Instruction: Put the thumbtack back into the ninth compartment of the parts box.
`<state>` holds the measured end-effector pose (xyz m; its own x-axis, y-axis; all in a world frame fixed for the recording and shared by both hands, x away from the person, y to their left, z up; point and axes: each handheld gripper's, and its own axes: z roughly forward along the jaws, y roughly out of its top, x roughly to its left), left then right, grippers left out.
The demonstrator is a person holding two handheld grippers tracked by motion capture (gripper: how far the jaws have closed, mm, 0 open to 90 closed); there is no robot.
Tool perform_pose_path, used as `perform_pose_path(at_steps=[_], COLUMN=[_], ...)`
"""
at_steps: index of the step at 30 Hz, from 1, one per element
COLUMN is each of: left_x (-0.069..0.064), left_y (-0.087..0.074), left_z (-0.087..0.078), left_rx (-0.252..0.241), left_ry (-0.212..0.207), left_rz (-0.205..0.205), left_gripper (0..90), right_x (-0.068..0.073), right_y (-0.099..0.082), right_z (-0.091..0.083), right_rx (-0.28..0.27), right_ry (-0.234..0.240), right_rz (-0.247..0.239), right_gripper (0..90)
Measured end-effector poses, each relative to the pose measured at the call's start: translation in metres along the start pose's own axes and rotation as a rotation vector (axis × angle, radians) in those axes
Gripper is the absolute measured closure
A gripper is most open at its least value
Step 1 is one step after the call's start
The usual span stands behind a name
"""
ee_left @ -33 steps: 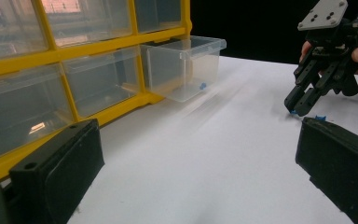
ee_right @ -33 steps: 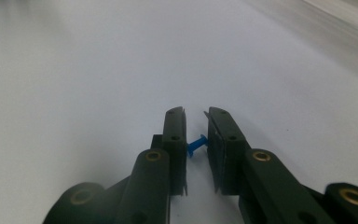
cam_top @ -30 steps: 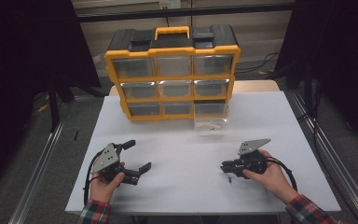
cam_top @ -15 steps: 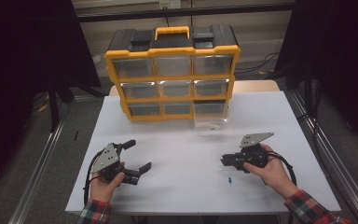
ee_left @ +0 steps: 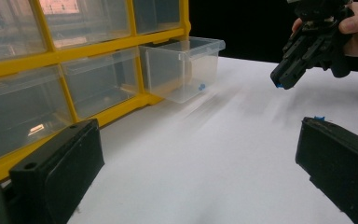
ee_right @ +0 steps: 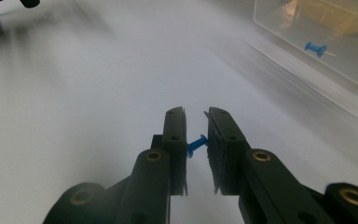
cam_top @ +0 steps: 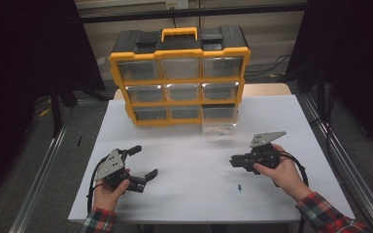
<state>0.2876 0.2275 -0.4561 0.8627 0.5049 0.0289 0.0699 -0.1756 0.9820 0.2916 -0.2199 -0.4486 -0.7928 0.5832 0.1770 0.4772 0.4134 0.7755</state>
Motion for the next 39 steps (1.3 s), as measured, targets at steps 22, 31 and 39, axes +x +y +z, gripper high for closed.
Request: perform_pose_path(at_steps=[22,31,39], left_x=[0.000,0.000,0.001], left_y=[0.000,0.000,0.000], left_z=[0.000,0.000,0.000], left_rx=[-0.004,-0.005,-0.003], left_ry=[0.006,0.007,0.006], left_rz=[0.000,-0.003,0.007], left_gripper=[0.5,0.5,0.5], right_x=[-0.003,-0.004,-0.005], right_y=[0.017,0.025,0.031], right_z=[-0.003,-0.005,-0.005], right_rx=[-0.011,-0.022,-0.020], right_ry=[-0.001,0.003,0.003], right_rz=[-0.014,-0.016,-0.022], right_gripper=[78.9,78.9,78.9])
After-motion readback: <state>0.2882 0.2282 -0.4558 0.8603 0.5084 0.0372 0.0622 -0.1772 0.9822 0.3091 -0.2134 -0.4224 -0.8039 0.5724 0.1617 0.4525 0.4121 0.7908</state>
